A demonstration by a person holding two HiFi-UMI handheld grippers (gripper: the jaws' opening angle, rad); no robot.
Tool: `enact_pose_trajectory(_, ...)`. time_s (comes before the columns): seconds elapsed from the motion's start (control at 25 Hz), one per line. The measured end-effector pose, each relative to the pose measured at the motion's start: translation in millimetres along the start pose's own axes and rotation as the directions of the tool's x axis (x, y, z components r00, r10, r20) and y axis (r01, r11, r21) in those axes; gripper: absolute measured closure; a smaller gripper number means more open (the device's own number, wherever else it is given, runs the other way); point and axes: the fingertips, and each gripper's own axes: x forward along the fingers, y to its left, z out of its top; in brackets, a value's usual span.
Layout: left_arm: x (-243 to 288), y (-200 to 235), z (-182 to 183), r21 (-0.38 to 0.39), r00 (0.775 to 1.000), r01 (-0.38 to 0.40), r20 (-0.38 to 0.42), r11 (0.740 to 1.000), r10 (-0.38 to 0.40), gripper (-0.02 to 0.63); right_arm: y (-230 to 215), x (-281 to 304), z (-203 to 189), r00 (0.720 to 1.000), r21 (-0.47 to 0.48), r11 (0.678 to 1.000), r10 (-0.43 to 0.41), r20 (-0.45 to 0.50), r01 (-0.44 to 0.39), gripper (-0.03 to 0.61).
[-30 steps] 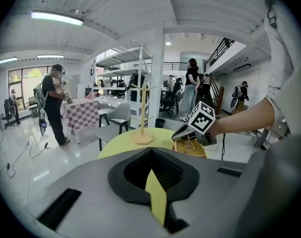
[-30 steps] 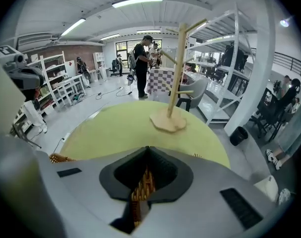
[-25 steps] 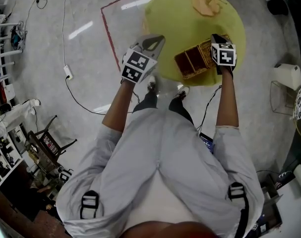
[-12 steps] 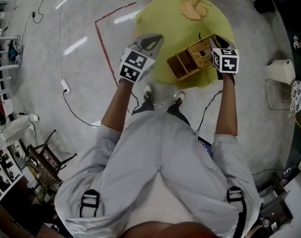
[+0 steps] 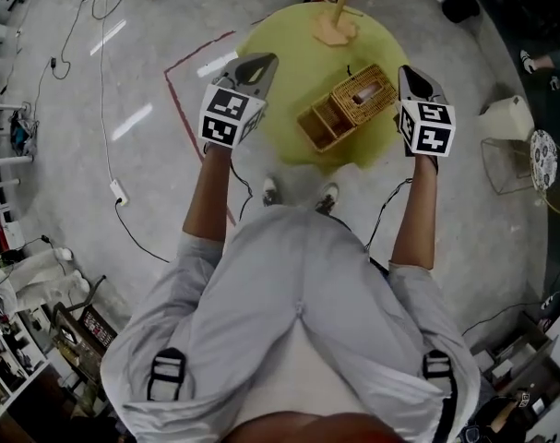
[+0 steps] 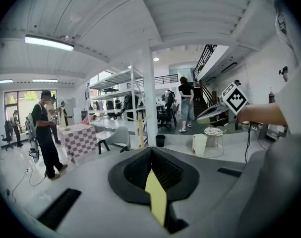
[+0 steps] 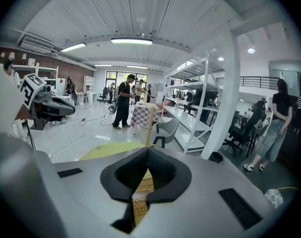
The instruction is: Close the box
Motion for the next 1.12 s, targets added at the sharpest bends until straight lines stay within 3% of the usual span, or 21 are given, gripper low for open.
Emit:
enact_pose_trajectory(0.32,-14,-10,40,0.044,0.998,0.005,0.069,0.999,-0.008,0.586,0,-64,48,0.991,-0.013,0.999,-0.045,0.123,0.047,0.555)
enact_pose_trajectory(0.6,-29,-23,72,0.115,0.993,0.009,0.119,0.993,-0.022,0.586,18,-97,82,0.981,-0.06,0.998,-0.01,0.192,0.022,0.555)
enact_pose_trajectory(0.84,-40,-43,100,0.186,0.983,0.015,0.176,0.982,-0.049,0.586,40,-107,93,0.977,-0.119,0.993,0.03,0.209,-0.005,0.555)
enact_pose_trajectory(1.12,-45,-48,108,0.188,0.979,0.012,0.197,0.982,-0.05,0.586,49,-107,97,0.976,-0.154,0.988,0.057,0.211,-0.025,0.555)
